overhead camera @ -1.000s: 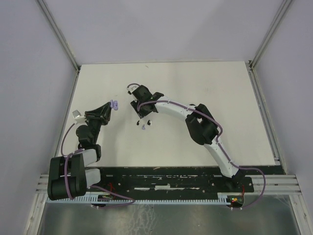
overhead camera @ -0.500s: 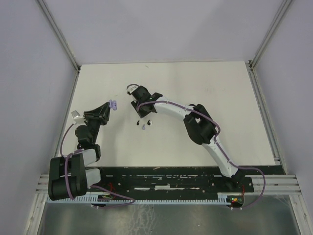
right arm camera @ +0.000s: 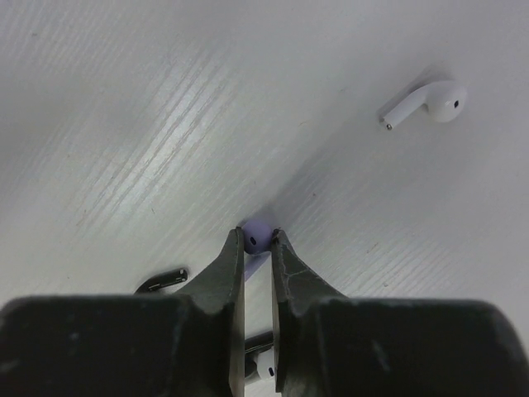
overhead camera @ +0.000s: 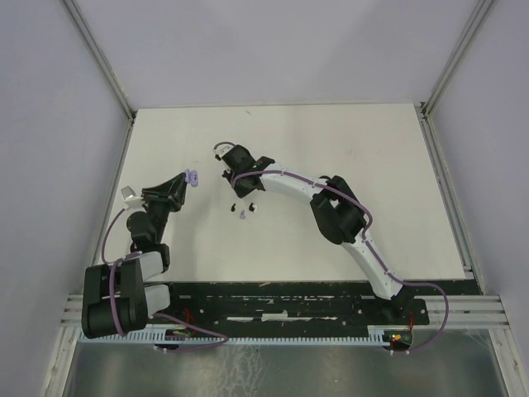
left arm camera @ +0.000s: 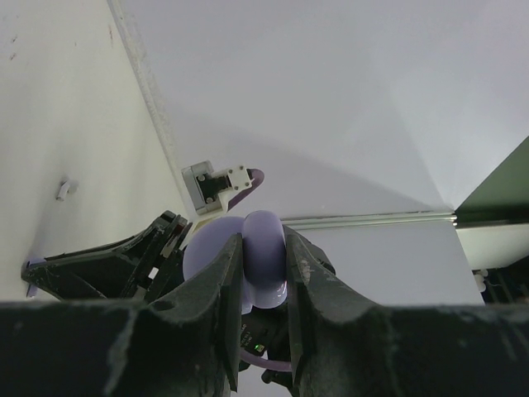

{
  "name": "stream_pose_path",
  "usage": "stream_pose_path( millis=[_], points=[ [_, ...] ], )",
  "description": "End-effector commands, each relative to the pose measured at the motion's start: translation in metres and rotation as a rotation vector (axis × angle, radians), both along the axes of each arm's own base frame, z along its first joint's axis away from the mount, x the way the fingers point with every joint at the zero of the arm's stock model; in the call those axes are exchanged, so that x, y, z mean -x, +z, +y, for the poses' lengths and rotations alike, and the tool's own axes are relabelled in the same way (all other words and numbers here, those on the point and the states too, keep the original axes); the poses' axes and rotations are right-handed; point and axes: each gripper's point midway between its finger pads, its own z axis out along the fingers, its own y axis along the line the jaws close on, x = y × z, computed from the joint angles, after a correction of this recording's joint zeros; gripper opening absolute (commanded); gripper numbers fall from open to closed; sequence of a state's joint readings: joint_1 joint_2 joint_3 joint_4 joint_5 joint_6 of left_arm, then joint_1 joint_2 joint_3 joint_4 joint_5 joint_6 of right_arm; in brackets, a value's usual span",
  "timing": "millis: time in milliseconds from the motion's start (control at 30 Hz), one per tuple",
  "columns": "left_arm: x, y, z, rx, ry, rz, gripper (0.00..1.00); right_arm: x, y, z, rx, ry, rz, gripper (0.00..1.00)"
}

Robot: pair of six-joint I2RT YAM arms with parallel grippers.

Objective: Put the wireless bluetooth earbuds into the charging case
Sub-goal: Pick up the earbud from the center of the board.

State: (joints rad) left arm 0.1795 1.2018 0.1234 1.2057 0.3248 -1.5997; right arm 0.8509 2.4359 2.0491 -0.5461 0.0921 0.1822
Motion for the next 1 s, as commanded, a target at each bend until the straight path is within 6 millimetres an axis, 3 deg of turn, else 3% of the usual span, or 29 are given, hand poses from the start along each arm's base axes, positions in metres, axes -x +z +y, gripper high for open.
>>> stream_pose_path(
  millis=[0,100,133,167,367,467,633,867,967],
  points=[
    [-0.002,0.011,-0.004,-0.060,-0.025,-0.049,0.03,-0.009,0.020,0.007,-0.017,0.013,-0.065,0.13],
    [-0.005,0.010,-0.008,-0.070,-0.053,-0.041,0.03,-0.014,0.036,0.003,-0.021,0.011,-0.122,0.09],
    [-0.006,0.011,-0.010,-0.076,-0.069,-0.040,0.03,-0.019,0.053,0.004,-0.048,0.006,-0.169,0.08],
    [-0.008,0.011,-0.012,-0.081,-0.089,-0.037,0.03,-0.019,0.056,-0.003,-0.048,-0.004,-0.198,0.06],
    [-0.021,0.011,-0.034,-0.084,-0.251,-0.027,0.03,-0.024,0.132,-0.039,-0.146,-0.064,-0.455,0.01],
    [-0.026,0.008,-0.047,-0.056,-0.316,-0.025,0.03,-0.013,0.162,-0.061,-0.197,-0.078,-0.548,0.01],
    [-0.036,0.016,-0.087,-0.029,-0.476,-0.067,0.03,0.008,0.189,-0.085,-0.280,-0.041,-0.681,0.01],
    [-0.042,0.027,-0.139,0.074,-0.680,-0.110,0.03,0.031,0.199,-0.111,-0.334,0.031,-0.763,0.01],
    [-0.038,0.025,-0.162,0.098,-0.758,-0.103,0.03,0.037,0.215,-0.118,-0.393,0.056,-0.870,0.01]
  ],
)
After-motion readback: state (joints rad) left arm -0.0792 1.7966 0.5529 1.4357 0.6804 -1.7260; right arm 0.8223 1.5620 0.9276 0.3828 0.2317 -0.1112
